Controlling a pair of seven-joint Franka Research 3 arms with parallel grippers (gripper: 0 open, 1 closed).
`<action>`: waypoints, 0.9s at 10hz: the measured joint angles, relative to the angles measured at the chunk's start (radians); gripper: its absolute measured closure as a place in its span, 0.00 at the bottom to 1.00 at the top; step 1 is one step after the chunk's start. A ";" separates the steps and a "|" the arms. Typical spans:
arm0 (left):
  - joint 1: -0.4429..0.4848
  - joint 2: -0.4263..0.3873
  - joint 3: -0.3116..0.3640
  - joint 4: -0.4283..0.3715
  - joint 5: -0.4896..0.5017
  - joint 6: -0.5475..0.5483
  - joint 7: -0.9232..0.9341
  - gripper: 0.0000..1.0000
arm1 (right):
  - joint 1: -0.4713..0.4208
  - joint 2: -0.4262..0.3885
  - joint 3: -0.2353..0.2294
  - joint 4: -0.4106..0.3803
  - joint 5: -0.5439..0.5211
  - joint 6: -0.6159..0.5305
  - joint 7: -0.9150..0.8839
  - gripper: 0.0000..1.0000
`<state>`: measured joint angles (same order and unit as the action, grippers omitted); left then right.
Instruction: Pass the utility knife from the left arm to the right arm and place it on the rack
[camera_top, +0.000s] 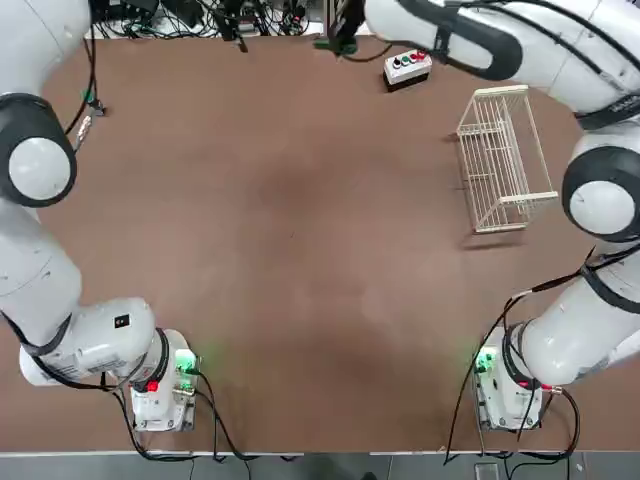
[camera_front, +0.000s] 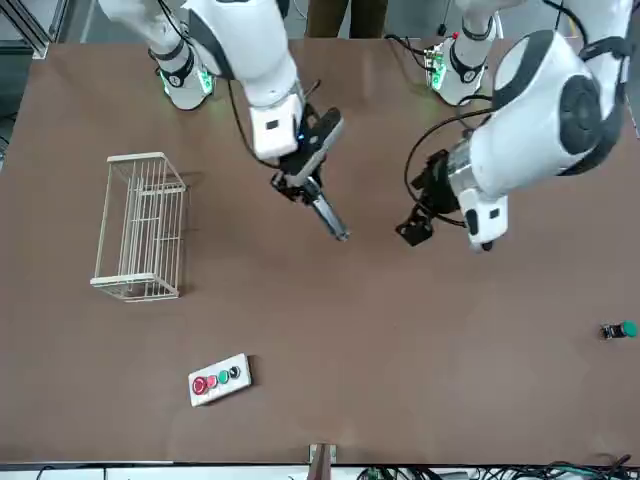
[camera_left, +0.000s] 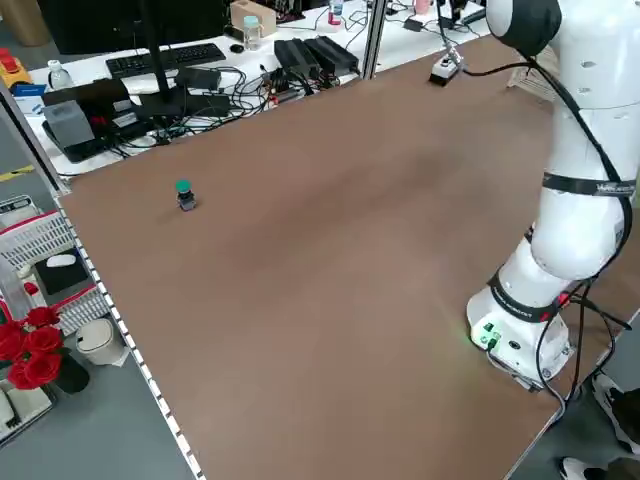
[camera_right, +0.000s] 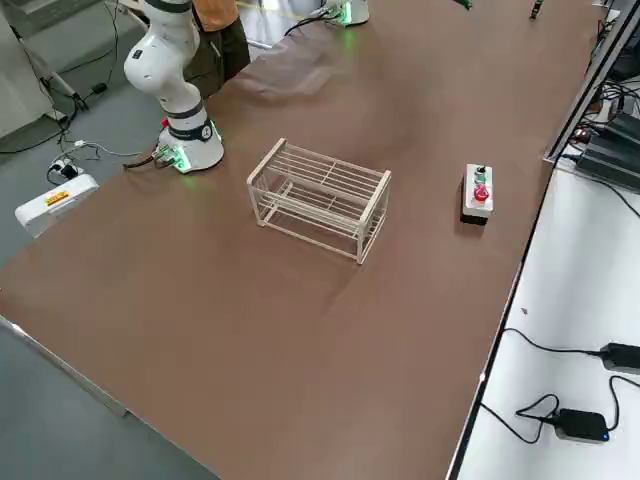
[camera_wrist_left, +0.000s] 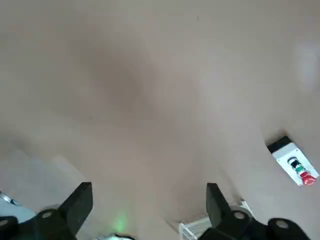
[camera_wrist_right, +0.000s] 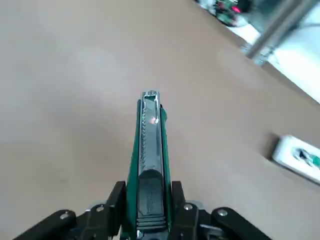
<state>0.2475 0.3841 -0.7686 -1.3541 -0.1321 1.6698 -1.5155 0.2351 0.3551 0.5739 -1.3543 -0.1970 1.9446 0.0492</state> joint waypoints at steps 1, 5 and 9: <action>0.046 -0.009 0.000 0.000 0.006 -0.017 0.077 0.00 | -0.041 -0.044 -0.020 -0.034 0.004 -0.015 0.013 0.58; 0.157 -0.031 0.001 -0.002 0.136 -0.099 0.395 0.00 | -0.065 -0.231 -0.238 -0.227 0.108 -0.053 0.082 0.58; 0.258 -0.034 0.003 -0.009 0.199 -0.111 0.743 0.00 | -0.067 -0.346 -0.502 -0.401 0.141 -0.116 0.097 0.58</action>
<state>0.5052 0.3502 -0.7657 -1.3629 0.0673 1.5587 -0.7726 0.1681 0.0095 0.0722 -1.7555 -0.0559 1.8284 0.1459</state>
